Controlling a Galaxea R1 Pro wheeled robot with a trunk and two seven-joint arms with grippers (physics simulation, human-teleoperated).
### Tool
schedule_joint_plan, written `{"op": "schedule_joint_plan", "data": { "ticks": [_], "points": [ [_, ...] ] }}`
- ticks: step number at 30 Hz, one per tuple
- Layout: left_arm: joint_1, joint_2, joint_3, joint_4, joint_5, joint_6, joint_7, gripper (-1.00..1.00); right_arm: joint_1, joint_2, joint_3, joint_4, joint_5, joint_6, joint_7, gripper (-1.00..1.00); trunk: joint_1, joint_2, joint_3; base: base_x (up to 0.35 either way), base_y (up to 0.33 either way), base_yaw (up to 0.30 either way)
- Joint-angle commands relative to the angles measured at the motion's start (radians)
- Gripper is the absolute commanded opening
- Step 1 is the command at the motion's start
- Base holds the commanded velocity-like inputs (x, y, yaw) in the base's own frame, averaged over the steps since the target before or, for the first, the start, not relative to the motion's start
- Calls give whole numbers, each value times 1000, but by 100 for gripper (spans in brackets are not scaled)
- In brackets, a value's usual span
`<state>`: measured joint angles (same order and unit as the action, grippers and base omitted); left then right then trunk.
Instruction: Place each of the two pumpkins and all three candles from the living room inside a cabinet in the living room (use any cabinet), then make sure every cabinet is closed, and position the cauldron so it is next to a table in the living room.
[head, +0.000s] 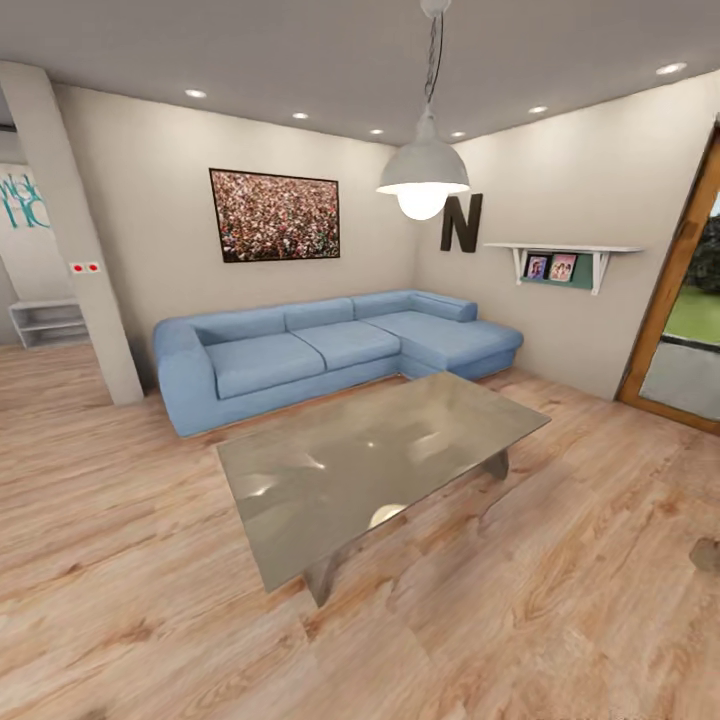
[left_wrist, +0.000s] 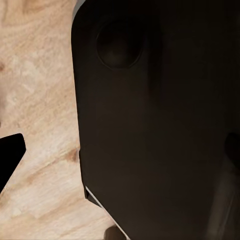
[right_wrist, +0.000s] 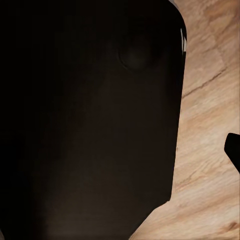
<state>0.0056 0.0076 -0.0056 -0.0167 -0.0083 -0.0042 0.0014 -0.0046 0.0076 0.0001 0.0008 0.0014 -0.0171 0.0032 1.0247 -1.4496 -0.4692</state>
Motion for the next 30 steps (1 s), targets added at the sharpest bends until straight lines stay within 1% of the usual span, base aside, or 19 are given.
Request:
{"op": "schedule_joint_plan", "data": {
  "ticks": [1, 6, 11, 30],
  "points": [
    [1, 0, -1, -2, -1, 0, 0, 100, -1, 0, 0, 0, 0, -2, 0, 100, 0, 0, -1, 188, 108, -290],
    [1, 0, -1, -2, -1, 0, 0, 100, -1, 0, 0, 0, 0, -5, 0, 100, 0, 0, -1, 219, 148, -290],
    [1, 0, -1, -2, -1, 0, 0, 100, -1, 0, 0, 1, 0, -25, 0, 100, 0, 0, -1, 172, 153, -291],
    [1, 0, -1, -2, -1, 0, 0, 100, -1, 0, -2, 1, 0, -30, 1, 100, 0, 0, -1, 10, 10, -290]
  ]
}}
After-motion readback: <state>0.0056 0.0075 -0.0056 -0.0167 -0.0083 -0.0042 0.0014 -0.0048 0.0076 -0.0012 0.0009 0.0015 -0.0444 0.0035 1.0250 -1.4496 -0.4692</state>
